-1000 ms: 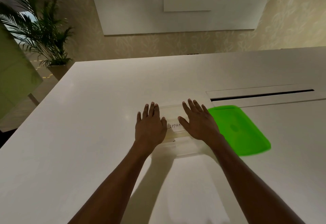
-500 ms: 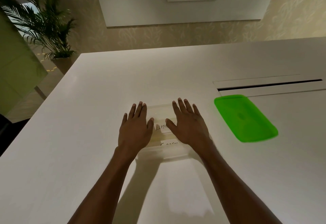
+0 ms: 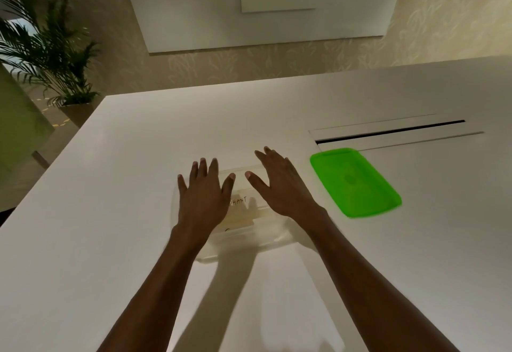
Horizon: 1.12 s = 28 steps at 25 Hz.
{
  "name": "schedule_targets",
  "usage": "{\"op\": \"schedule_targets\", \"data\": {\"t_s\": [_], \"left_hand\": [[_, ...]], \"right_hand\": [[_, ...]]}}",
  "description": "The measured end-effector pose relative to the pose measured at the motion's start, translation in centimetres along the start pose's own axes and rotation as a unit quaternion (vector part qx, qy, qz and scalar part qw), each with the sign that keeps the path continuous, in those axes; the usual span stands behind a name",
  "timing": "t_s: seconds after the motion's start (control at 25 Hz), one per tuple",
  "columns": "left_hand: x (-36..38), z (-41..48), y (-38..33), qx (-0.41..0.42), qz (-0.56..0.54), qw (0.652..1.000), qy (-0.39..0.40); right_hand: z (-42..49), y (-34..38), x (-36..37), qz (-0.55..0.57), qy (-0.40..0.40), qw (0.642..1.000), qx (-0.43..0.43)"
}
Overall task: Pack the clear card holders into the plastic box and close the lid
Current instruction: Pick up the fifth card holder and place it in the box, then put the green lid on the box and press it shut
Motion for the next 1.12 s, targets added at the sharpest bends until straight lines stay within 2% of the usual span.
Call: {"op": "schedule_targets", "data": {"t_s": [0.28,0.48,0.6,0.84,1.12], "left_hand": [[4.0,-1.2,-12.6,0.110,-0.081,0.985,-0.104],[9.4,-1.1,-18.9,0.157,-0.157,0.973,-0.063],[13.0,-0.3,-21.0,0.141,-0.163,0.976,-0.012],[18.8,1.3,-22.1,0.027,-0.125,0.988,0.084],[21.4,0.6,-23.6,-0.001,-0.087,0.994,0.070]], "right_hand": [[-0.8,-8.6,-4.7,-0.038,-0.071,0.996,0.027],[-0.7,-16.0,-7.4,-0.047,-0.087,0.992,0.076],[-0.6,-20.3,-8.6,-0.059,-0.086,0.989,0.108],[-1.4,-26.8,-9.0,-0.134,-0.067,0.976,0.159],[-1.9,-29.7,-7.6,-0.130,-0.051,0.971,0.193]]}}
Point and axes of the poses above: each hand's wrist, its own z-axis towards the middle knuckle, its own x-axis out of the palm, y = z × x, the point moved 3 cm from there along z, towards the middle knuckle, and after that the axes turned 4 degrees about -y, right-handed, at the moved point
